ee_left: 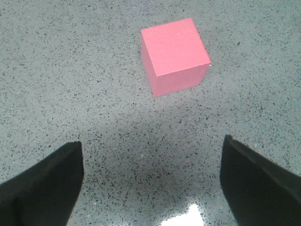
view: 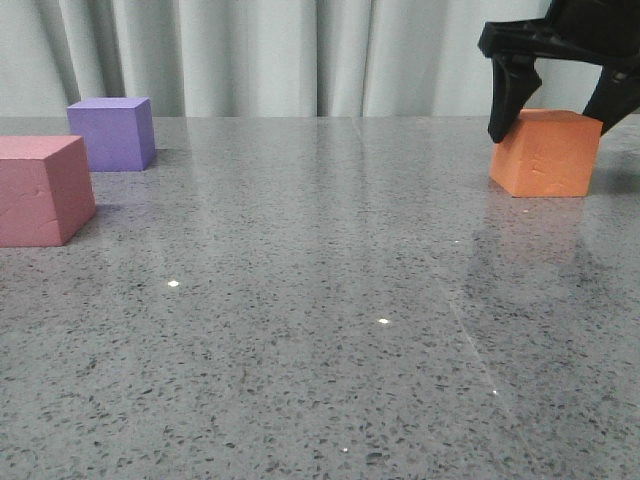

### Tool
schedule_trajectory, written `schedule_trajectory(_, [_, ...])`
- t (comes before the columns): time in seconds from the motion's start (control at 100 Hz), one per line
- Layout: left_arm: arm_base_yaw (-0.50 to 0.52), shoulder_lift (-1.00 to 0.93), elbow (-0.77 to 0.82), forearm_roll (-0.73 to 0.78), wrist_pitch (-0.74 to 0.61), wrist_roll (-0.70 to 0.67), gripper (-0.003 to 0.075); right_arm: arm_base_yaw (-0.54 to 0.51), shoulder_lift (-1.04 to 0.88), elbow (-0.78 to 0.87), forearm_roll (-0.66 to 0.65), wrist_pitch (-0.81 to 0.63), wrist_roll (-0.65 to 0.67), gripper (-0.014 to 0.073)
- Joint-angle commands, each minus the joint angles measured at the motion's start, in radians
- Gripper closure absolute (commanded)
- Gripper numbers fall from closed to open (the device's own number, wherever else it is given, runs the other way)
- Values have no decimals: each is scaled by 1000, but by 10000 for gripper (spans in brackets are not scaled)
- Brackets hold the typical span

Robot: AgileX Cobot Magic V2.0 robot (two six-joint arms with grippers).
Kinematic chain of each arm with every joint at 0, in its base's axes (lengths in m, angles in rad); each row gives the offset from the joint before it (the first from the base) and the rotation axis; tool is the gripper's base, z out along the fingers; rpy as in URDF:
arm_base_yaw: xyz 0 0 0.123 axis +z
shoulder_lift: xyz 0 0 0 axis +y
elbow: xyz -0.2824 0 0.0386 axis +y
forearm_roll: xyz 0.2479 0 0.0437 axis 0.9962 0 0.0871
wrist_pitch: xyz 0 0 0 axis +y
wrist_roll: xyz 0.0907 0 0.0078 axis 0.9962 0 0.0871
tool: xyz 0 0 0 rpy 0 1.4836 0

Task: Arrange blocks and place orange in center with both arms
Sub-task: 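Lower the right gripper over the orange cube and close on it, then lift the orange cube with the right gripper and carry it toward the table center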

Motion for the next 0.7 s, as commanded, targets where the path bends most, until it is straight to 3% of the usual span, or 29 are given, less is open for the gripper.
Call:
schedule_trajectory(0.0, [-8, 1, -36, -10, -45, -2, 144, -1, -39, -35, -5, -27, -9, -28])
schedule_trajectory(0.11, [-8, 1, -36, -10, -45, -2, 144, -1, -39, -35, -5, -27, 2, 34])
schedule_trajectory(0.29, [-8, 1, -36, -10, -45, -2, 144, -1, -40, -35, -3, -24, 9, 315])
schedule_trajectory(0.69, [-8, 1, -36, -10, -45, -2, 144, 60, -44, -185, 45, 111, 27, 326])
